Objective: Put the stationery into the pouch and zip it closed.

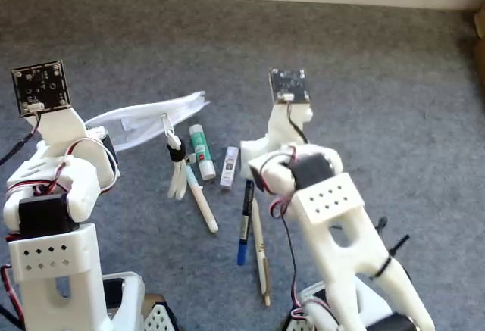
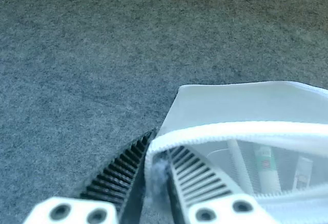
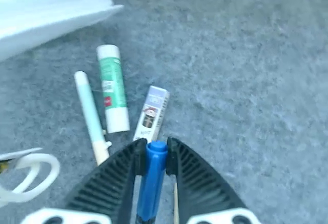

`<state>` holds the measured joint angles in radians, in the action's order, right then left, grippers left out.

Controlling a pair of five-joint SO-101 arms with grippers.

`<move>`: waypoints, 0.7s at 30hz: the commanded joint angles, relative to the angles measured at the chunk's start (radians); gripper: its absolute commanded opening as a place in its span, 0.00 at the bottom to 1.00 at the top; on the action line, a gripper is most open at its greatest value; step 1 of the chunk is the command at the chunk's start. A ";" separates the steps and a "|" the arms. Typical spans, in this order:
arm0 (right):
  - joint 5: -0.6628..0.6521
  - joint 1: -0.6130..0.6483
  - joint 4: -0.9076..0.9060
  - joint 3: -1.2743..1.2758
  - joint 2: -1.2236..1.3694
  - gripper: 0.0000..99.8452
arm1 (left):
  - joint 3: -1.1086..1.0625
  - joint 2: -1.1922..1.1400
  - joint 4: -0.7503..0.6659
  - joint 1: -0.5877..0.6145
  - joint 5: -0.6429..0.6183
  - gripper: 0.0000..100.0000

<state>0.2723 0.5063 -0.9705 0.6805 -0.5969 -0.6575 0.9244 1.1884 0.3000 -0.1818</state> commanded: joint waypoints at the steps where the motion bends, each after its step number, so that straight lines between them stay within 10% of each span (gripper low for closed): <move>1: -0.018 0.024 0.059 0.027 -0.117 0.01 | -0.012 -0.018 -0.006 0.018 -0.011 0.01; 21: -0.021 0.024 0.082 0.102 -0.450 0.01 | -0.013 -0.018 -0.005 0.016 -0.011 0.01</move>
<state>0.2723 0.5186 -0.9122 0.7910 -0.9927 -0.6605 0.9244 1.1884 0.3000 -0.1818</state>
